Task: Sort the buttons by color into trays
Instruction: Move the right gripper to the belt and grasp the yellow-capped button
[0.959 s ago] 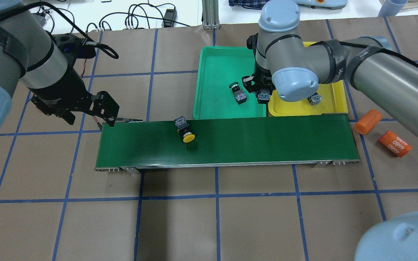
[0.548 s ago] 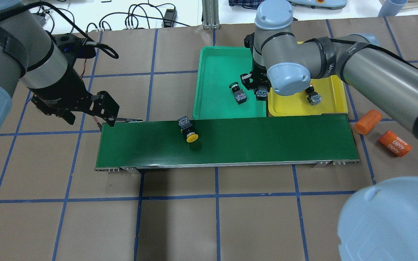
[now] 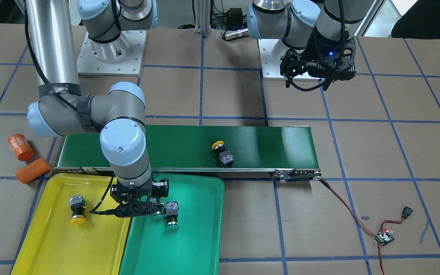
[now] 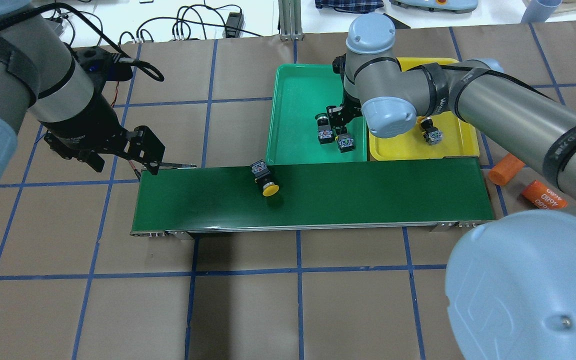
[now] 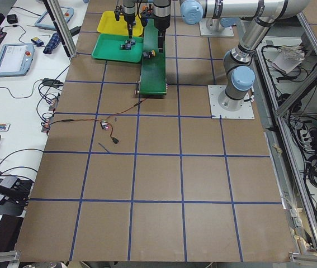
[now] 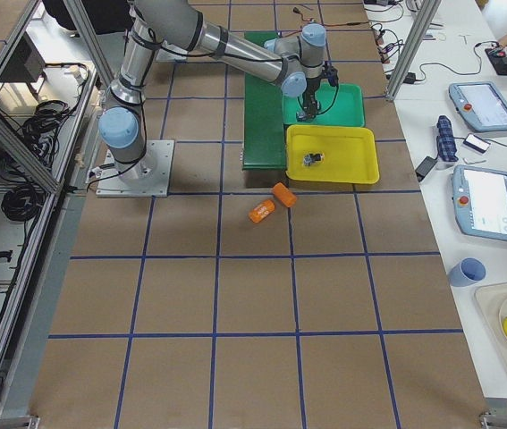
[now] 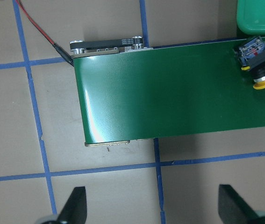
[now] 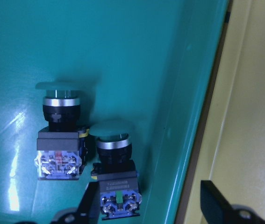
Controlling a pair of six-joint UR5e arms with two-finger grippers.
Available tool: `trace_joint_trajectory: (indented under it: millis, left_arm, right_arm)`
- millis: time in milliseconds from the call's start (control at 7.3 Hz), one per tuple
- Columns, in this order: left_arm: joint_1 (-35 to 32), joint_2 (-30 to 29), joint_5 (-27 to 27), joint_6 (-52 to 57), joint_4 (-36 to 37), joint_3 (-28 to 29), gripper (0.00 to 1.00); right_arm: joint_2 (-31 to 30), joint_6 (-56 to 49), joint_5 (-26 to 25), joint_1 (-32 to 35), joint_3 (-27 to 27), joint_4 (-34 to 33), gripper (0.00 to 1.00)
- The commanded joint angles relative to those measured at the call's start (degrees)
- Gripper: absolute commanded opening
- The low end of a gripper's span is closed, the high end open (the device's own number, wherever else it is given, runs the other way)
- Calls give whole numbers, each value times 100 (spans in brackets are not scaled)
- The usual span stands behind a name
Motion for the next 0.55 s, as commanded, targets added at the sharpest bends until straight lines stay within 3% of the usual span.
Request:
trace_joint_trajectory:
  millis: [0,411]
  left_arm:
    - [0,3,8,0,0,-5,100]
    - [0,3,17,0,-8,-5,100]
  right_arm:
    - [-326,133,1,74,-11,259,100]
    - [-1161,975,449,398,51,1418,100]
